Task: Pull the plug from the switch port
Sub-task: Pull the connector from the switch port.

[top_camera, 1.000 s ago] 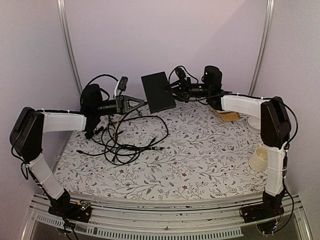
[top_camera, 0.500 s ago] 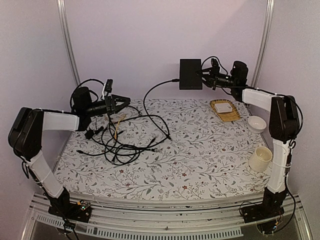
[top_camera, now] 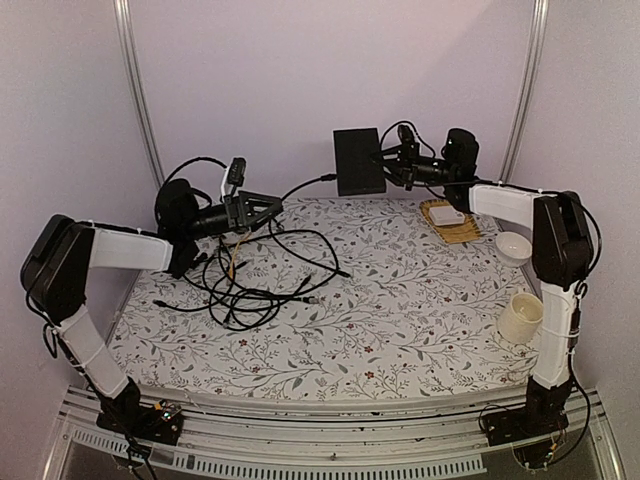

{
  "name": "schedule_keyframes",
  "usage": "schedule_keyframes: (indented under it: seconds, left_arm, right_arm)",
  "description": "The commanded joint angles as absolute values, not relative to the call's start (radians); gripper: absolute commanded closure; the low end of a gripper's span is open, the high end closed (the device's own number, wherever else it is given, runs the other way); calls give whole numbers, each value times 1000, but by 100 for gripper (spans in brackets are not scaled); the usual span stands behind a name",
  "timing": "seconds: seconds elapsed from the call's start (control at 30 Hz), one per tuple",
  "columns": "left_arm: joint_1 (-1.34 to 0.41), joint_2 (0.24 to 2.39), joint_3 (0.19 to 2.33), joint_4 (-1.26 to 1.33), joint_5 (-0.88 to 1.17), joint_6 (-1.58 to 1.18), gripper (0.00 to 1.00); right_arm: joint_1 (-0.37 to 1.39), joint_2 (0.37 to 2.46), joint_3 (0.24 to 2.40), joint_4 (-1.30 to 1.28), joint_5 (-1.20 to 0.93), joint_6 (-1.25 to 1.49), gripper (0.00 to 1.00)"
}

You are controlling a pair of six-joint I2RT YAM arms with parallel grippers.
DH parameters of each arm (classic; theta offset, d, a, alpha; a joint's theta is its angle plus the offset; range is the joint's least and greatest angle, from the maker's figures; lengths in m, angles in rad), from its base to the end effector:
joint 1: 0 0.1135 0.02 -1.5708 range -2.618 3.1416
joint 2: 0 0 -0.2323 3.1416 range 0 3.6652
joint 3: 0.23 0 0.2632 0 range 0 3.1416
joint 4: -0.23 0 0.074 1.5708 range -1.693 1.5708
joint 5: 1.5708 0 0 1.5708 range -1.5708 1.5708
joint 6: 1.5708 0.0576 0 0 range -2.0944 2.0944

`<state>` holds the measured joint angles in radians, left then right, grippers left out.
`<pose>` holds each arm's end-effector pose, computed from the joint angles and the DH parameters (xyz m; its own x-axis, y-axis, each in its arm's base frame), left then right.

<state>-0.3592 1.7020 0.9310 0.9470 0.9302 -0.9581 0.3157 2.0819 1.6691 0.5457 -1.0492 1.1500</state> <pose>0.3421 -0.1778 0.2272 -0.6822 -0.2661 -0.6810 0.6799 0.1118 -0.7247 0.4543 0.2009 0.2819 -0.8354 0.2056 -0.5097 -0.5119 0.0469 0.8578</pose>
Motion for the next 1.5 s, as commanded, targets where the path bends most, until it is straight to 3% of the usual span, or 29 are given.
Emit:
schedule_keyframes:
  seconds: [0.0,0.27,0.43,0.73,1.47]
  left_arm:
    - [-456,1727,899,1088,849,-1021,33]
    - [-549,1753,911,1062,653,-1004,32]
    - [-578,1745,876,1054,425,-1009,31]
    - [-592,1757,875,1071,280,-1042,31]
    - [-595,1783,903,1144,296,-1087,45]
  right_arm:
    - [363,2005,1645,678,-1026,1176,98]
    - [419,1989,1596,703,-984,1183,98]
    - [456,1971,1553,723,-948,1189,98]
    - [479,1968,1545,732,-934,1195,98]
    - [506,1985,1562,736,-928,1197,98]
